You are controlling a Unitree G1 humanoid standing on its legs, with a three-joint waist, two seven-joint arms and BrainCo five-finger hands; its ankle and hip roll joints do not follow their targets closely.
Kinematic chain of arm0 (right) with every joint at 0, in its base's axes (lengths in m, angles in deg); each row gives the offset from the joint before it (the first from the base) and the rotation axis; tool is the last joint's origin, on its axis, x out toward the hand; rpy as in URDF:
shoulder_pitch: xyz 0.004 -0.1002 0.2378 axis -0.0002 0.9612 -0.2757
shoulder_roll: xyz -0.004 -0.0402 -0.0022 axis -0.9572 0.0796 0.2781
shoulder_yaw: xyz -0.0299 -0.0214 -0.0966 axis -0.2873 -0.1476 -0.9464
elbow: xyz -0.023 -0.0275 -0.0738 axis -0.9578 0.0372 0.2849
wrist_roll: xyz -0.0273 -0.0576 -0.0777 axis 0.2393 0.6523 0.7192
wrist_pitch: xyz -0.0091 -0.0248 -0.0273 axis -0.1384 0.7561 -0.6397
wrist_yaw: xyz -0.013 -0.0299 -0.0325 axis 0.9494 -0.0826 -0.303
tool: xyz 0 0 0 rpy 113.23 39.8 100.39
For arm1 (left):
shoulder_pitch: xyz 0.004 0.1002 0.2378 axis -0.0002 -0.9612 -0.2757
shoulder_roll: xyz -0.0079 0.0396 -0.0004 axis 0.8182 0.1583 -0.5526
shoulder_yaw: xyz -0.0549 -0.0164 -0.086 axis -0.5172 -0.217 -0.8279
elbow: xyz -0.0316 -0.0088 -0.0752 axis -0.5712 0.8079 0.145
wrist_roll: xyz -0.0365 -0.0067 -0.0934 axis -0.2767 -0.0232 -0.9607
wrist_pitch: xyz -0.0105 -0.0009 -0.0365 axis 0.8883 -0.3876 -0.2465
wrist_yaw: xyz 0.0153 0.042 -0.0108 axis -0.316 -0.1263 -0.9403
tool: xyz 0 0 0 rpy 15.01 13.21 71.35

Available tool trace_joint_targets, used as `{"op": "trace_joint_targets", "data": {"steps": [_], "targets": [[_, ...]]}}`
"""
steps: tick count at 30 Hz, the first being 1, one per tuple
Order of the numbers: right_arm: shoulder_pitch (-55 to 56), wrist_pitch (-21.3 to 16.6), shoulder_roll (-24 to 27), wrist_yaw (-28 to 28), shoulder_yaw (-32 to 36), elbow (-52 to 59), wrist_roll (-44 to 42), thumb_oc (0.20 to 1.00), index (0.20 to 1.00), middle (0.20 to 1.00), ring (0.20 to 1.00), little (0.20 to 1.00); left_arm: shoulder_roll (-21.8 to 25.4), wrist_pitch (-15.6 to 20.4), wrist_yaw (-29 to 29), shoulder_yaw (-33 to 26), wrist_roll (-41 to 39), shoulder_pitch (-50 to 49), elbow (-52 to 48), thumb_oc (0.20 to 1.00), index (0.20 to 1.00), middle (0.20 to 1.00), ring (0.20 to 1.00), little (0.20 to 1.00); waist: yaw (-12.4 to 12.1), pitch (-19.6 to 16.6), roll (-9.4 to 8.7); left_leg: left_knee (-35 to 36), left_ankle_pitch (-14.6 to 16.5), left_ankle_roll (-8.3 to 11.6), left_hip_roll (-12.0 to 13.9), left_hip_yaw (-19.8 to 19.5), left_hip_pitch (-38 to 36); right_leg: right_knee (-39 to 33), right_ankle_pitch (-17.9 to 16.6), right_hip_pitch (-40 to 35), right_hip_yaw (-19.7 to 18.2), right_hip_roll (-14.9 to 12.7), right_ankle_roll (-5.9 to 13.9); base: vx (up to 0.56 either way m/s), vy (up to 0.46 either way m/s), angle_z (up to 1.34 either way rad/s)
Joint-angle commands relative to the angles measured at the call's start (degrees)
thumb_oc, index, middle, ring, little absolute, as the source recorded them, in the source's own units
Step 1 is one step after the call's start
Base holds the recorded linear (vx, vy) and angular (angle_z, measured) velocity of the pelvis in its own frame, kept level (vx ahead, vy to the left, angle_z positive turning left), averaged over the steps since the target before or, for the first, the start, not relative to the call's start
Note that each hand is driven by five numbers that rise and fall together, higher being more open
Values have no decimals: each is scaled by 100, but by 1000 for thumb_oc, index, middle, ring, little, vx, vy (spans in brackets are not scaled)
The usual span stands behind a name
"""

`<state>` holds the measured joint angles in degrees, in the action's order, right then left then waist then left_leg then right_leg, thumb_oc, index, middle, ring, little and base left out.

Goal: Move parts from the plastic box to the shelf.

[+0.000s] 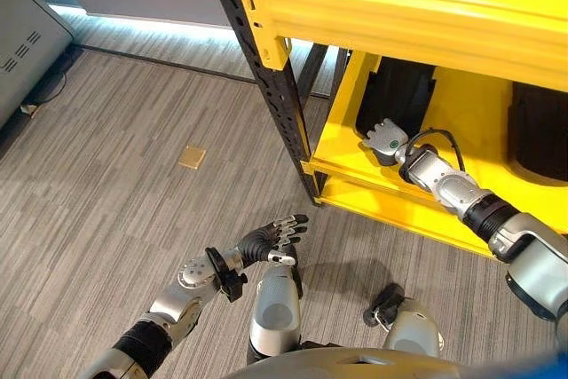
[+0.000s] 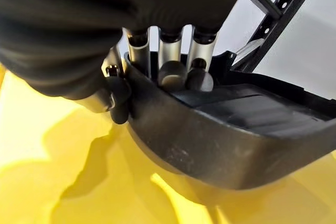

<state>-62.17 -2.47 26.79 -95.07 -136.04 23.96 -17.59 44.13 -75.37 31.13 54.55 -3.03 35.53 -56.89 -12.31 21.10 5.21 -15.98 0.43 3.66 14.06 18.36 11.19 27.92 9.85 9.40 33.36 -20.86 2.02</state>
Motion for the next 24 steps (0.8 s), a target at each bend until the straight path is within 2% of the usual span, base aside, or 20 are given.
{"op": "trace_joint_targets", "data": {"steps": [1,2,3,4,5,7,19,21,24], "targets": [[-618,148,-96,-69,-215,-408,149,200,200,200,200,200,74,334,86,293,75,131,-274,1000,1000,1000,1000,1000,-192,36,-85,-110,251,-3,296,182,-264,-242,-162,-124,-59,-204,568,0,0,0],[-615,189,-106,-73,-214,-426,155,426,426,426,426,426,72,325,97,288,51,138,-279,1000,1000,1000,1000,1000,-198,39,-87,-111,251,-5,291,178,-264,-241,-163,-127,-58,-201,569,0,0,0],[-613,210,-114,-73,-212,-431,161,592,592,592,592,592,70,322,112,280,54,137,-279,1000,1000,1000,1000,1000,-200,41,-87,-113,252,-6,289,177,-264,-241,-164,-128,-58,-200,570,0,0,0],[-606,218,-117,-92,-204,-441,165,947,947,947,947,947,69,314,119,276,64,134,-287,1000,1000,1000,1000,1000,-202,44,-88,-117,257,-8,288,176,-263,-239,-162,-128,-59,-201,570,0,0,0],[-601,317,-128,-140,-190,-492,102,1000,1000,1000,1000,1000,68,297,138,277,101,128,-292,1000,1000,1000,1000,1000,-210,52,-90,-127,263,-15,288,176,-263,-231,-160,-133,-50,-203,570,0,0,0],[-598,480,-162,-152,-155,-589,-82,1000,1000,1000,1000,1000,76,314,147,298,107,142,-267,1000,1000,1000,1000,1000,-210,57,-91,-137,271,-21,283,170,-262,-218,-156,-127,-57,-204,574,0,0,0],[-563,778,-228,-384,-86,-661,159,1000,1000,1000,1000,1000,90,274,151,387,144,229,-319,1000,1000,1000,1000,1000,-181,41,-104,-143,282,-32,265,172,-267,-234,-153,-123,-119,-158,575,0,0,0],[-527,855,-214,-699,-40,-603,19,1000,1000,1000,1000,1000,90,198,111,423,201,251,-334,1000,1000,1000,1000,1000,-154,29,-118,-148,299,-43,252,171,-296,-268,-154,-164,-135,-130,579,0,0,0],[-489,837,-213,-879,6,-544,36,1000,1000,1000,1000,1000,82,194,100,422,166,256,-306,1000,1000,1000,1000,1000,-135,21,-124,-152,308,-44,254,182,-311,-277,-148,-176,-149,-116,580,0,0,0]]}}
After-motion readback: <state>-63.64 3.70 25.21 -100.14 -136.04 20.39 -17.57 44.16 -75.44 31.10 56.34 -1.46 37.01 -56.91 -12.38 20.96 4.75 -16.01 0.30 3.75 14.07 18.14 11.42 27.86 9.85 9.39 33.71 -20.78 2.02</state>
